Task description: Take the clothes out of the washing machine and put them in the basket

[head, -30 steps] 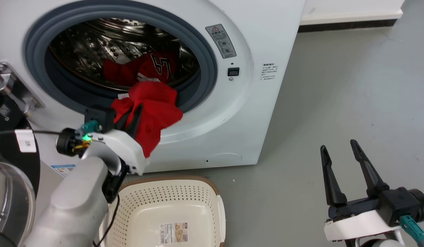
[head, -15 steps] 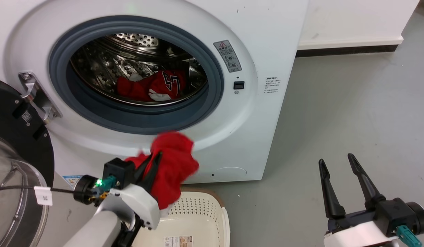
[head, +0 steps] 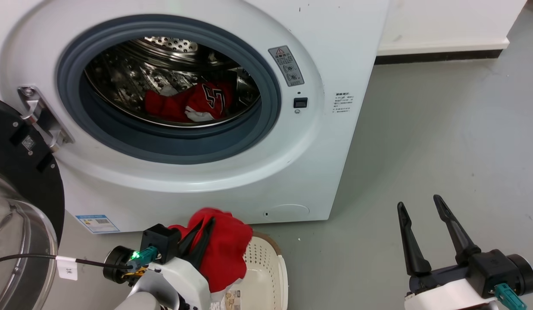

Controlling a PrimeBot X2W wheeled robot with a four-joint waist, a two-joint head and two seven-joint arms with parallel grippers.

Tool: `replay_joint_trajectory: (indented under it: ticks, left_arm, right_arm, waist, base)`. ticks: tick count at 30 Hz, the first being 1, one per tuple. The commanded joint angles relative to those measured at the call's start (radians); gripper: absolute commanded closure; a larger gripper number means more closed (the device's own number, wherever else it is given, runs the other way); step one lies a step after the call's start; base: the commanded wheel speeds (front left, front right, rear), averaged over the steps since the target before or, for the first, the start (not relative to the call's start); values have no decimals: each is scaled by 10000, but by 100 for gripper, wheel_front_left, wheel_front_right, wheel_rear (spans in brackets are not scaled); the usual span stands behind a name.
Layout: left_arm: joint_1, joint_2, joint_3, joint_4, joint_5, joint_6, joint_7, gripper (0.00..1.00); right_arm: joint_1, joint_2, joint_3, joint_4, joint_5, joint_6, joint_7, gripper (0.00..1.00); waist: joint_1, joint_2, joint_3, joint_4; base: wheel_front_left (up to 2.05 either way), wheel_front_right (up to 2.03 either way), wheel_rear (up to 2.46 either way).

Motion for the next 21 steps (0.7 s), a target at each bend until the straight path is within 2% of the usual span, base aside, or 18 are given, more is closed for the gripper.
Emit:
replay_joint_trajectory:
  ticks: [1,9,21]
  left_arm:
    - [-26,-68,-76,173,89,-53,-52,100]
    - [-522,-341,-149,1179,158,-258,-269,100]
    - [-1897,-999,-347,3417,414,-944,-635,100]
  right_arm:
    - [-200,20,2,-17,-43,-7,-21,0]
    - [-641,22,-74,-93,-93,-7,-21,0]
    - [-1745,20,-228,-355,7,-7,-21,0]
  waist:
    - [0,0,239,-64]
    - [0,0,1084,-194]
    - [0,0,3113,-501]
  base:
    - [0,0,0]
    - [0,0,0]
    - [0,0,0]
